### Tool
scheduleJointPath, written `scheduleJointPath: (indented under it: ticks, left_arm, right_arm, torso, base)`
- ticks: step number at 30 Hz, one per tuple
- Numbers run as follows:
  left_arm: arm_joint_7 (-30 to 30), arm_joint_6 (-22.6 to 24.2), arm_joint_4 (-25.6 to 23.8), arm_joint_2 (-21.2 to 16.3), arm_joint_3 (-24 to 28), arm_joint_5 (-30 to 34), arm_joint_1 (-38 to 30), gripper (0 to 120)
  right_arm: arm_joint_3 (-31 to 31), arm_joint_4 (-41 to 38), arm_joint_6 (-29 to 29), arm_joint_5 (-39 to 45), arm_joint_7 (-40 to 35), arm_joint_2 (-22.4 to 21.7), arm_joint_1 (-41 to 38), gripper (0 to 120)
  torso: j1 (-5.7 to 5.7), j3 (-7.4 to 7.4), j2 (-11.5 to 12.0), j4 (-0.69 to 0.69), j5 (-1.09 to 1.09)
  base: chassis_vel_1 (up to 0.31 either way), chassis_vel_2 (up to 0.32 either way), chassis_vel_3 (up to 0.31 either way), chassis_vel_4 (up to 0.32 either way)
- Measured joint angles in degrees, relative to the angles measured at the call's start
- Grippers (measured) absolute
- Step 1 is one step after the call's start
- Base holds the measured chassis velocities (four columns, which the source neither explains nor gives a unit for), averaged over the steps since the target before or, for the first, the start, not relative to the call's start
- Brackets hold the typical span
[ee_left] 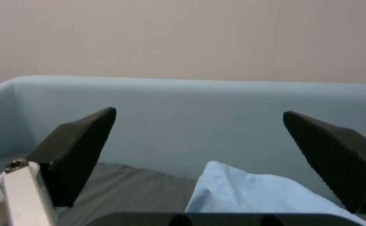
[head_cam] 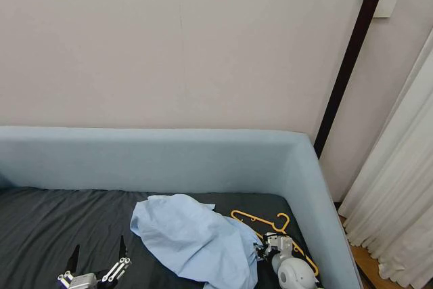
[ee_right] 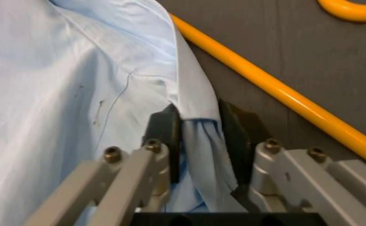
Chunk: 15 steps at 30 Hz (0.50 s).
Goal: Pick up the clothes from the sofa and hang them on the clothes hanger.
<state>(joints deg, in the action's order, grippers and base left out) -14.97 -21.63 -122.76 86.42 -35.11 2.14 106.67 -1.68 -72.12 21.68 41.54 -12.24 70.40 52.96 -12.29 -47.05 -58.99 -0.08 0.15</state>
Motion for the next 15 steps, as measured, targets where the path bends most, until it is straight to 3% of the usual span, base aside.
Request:
scheduleJointPath:
  ticks: [7, 10, 15]
  left_arm:
    - [-0.1, 0.0, 0.3, -0.5, 0.0, 0.2, -0.3, 100]
    - [-0.2, 0.0, 0.4, -0.7, 0.0, 0.3, -0.5, 100]
    - [-0.3, 0.0, 0.5, -1.7, -0.1, 1.2, -1.1, 100]
  right_arm:
    - [0.6, -4.2, -2.3, -0.3, -0.2, -1.2, 1.3, 0]
    - [0.5, -7.5, -3.8, 0.1, -0.2, -2.4, 2.1, 0]
    - [-1.5, -21.3, -7.5, 6.8, 0.0, -7.1, 4.2, 0]
  torso:
    - [0.0, 0.0, 0.0, 0.0, 0.0]
    - [0.0, 0.0, 0.0, 0.0, 0.0]
    - [0.0, 0.0, 0.0, 0.0, 0.0]
  base:
    - [0.0, 0.0, 0.0, 0.0]
    - [0.0, 0.0, 0.0, 0.0]
    - [0.0, 0.0, 0.0, 0.0]
